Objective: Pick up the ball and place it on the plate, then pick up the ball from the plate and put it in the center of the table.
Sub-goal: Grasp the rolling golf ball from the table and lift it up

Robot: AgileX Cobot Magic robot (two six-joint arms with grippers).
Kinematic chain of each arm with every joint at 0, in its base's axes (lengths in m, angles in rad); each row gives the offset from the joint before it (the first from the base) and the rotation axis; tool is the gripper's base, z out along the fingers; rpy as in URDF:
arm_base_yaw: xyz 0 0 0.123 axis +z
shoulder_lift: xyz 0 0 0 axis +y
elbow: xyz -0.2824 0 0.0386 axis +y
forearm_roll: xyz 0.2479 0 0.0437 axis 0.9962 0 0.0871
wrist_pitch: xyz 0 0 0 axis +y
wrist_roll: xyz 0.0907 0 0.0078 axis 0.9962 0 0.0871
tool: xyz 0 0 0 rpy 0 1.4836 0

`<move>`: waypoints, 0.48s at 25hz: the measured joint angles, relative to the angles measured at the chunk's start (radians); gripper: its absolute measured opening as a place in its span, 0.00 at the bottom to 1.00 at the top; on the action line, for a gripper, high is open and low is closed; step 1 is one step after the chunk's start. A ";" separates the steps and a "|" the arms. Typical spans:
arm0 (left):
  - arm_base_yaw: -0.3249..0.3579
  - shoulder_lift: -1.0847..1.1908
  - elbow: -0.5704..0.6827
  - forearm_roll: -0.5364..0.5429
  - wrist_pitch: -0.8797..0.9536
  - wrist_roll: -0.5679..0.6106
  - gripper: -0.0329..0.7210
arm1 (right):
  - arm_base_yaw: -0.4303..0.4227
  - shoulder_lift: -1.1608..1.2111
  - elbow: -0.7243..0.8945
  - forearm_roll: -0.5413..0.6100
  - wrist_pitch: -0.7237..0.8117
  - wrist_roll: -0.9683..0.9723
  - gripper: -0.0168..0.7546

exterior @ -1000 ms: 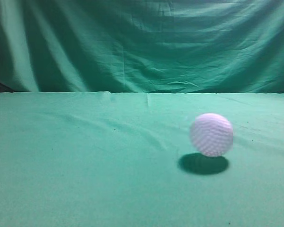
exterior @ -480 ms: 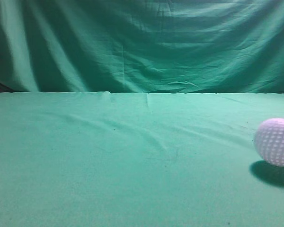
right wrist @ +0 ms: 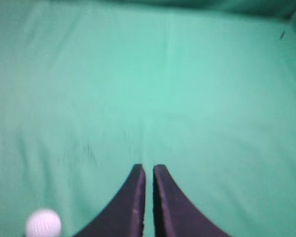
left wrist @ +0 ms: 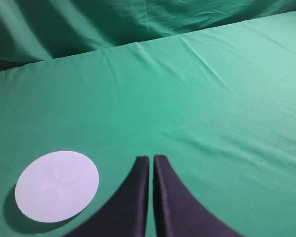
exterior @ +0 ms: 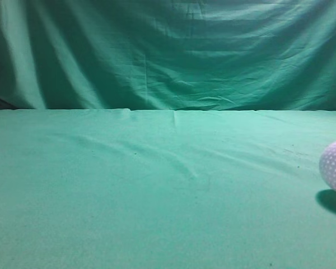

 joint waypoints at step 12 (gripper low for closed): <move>0.000 0.000 0.000 -0.001 0.000 0.000 0.04 | 0.387 0.350 -0.061 -0.008 0.140 -0.025 0.09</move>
